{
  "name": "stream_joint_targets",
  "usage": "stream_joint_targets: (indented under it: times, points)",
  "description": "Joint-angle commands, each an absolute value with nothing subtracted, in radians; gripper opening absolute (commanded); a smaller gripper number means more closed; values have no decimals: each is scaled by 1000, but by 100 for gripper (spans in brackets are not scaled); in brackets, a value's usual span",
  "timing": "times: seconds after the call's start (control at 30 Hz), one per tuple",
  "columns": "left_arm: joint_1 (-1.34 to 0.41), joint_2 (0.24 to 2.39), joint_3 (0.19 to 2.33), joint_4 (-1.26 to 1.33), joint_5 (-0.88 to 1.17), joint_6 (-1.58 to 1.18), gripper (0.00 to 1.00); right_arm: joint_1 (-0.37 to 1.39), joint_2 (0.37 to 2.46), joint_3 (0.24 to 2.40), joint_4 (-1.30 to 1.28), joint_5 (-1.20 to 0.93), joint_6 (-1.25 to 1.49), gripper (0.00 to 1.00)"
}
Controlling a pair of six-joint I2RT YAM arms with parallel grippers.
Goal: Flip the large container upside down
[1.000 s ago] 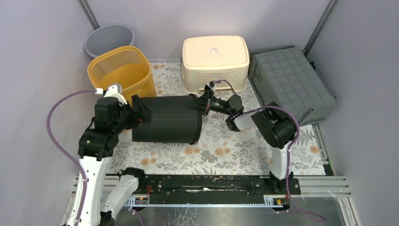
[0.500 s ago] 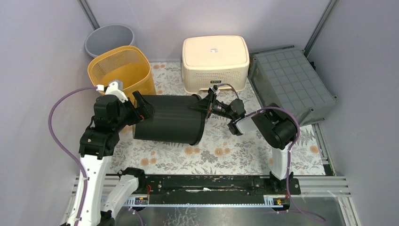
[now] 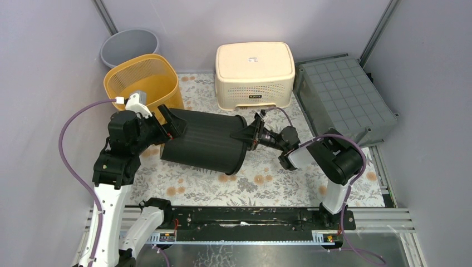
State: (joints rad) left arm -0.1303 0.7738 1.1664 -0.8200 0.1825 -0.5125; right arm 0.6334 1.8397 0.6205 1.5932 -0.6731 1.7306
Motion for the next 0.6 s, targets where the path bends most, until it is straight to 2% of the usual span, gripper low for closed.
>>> stream_joint_targets:
  times: [0.0, 0.57]
  points:
    - [-136, 776, 1186, -737, 253, -529, 100, 628, 1797, 564, 1698, -670, 1683, 46]
    - [-136, 749, 1093, -654, 363, -592, 100, 550, 1708, 333, 1683, -709, 1624, 46]
